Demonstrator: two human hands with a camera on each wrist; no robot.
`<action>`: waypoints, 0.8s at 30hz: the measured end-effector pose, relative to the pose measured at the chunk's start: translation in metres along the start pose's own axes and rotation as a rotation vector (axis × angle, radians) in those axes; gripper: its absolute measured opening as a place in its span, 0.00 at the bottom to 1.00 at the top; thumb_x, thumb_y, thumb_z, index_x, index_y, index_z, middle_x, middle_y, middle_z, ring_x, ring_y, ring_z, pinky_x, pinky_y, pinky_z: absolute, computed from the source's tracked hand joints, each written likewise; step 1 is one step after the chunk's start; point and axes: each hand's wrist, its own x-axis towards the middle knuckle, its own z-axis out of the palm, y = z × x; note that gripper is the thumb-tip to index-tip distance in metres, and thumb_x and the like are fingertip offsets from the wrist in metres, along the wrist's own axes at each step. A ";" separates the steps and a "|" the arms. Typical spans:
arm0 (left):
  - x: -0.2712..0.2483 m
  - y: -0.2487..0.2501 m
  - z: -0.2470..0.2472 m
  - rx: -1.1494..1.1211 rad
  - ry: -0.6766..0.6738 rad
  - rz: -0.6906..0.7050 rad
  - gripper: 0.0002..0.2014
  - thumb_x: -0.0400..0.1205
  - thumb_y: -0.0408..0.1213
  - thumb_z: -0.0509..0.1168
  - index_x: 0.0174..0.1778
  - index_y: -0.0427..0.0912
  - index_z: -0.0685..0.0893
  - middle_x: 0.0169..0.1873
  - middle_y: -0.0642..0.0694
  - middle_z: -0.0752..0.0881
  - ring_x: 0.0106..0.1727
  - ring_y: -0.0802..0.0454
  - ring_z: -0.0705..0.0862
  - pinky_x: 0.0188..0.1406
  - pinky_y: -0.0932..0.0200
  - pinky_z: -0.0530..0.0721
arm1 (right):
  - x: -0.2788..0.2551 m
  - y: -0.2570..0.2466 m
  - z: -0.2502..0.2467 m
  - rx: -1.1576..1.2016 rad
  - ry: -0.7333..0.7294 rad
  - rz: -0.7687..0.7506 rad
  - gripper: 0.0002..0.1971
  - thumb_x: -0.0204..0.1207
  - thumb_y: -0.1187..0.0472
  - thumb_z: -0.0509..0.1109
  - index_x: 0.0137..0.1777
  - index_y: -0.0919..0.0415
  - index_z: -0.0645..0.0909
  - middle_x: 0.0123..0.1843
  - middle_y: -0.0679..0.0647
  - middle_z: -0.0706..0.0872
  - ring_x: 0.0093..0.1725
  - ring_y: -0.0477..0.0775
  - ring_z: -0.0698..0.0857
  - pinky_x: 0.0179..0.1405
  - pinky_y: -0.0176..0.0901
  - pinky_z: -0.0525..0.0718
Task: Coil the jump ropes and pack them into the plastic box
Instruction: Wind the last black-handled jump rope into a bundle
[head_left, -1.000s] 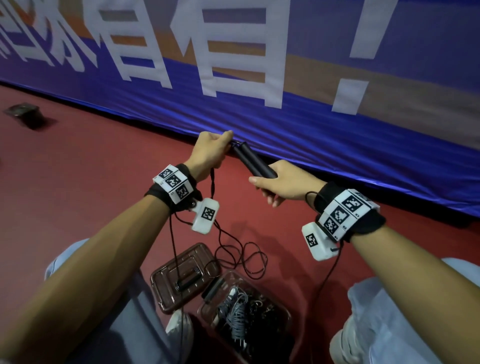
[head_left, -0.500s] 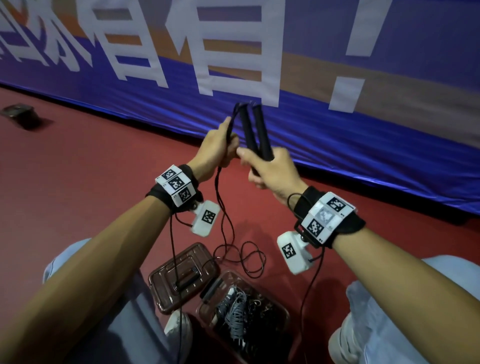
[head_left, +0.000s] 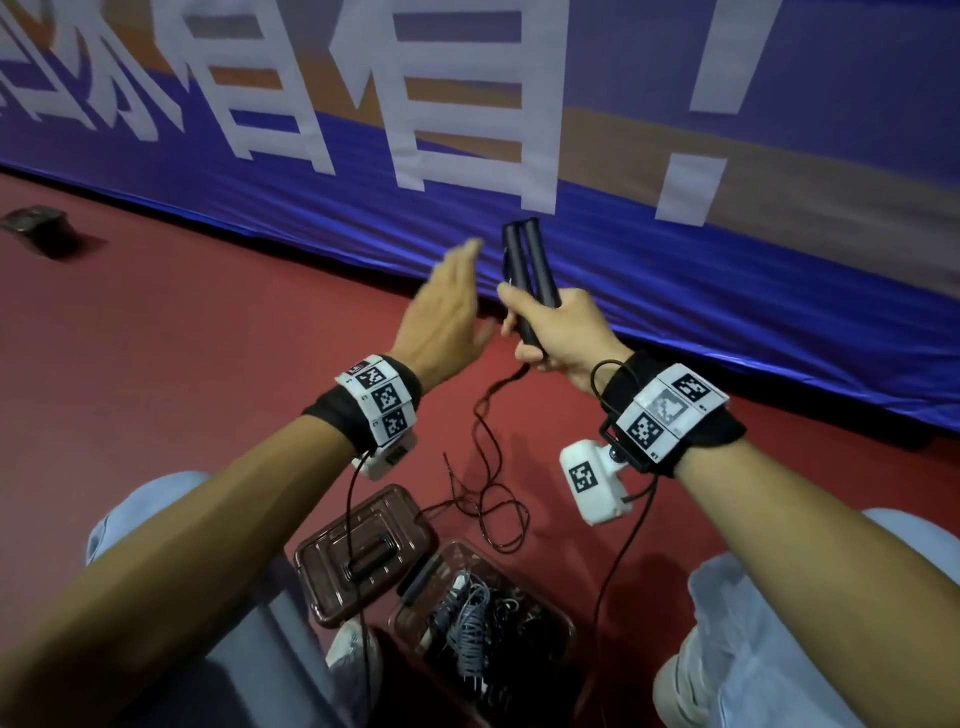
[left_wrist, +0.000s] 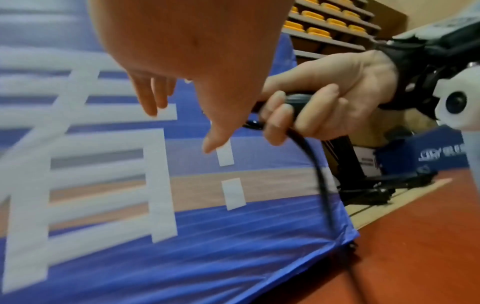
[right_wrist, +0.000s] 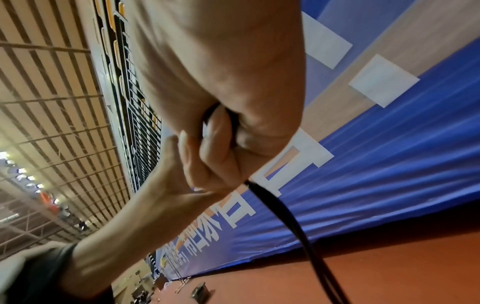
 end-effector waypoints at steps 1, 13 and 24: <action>0.002 -0.006 -0.005 0.074 0.114 0.064 0.43 0.75 0.39 0.72 0.83 0.32 0.58 0.79 0.33 0.68 0.77 0.36 0.71 0.73 0.44 0.75 | -0.002 0.001 0.000 -0.060 -0.050 0.034 0.16 0.84 0.52 0.73 0.40 0.63 0.80 0.35 0.59 0.83 0.16 0.47 0.71 0.16 0.31 0.60; -0.009 -0.017 -0.040 0.245 0.166 0.609 0.03 0.79 0.33 0.63 0.47 0.40 0.77 0.38 0.44 0.80 0.36 0.43 0.80 0.22 0.51 0.75 | -0.023 -0.009 -0.012 -0.246 -0.524 0.224 0.16 0.82 0.55 0.76 0.39 0.63 0.77 0.31 0.56 0.80 0.15 0.47 0.66 0.14 0.34 0.59; -0.006 -0.034 -0.058 0.305 0.025 -0.054 0.15 0.85 0.47 0.62 0.39 0.42 0.85 0.33 0.38 0.86 0.36 0.30 0.85 0.31 0.49 0.75 | -0.011 -0.004 -0.010 0.463 -0.549 0.307 0.28 0.83 0.34 0.63 0.58 0.62 0.78 0.44 0.58 0.81 0.20 0.46 0.69 0.13 0.34 0.65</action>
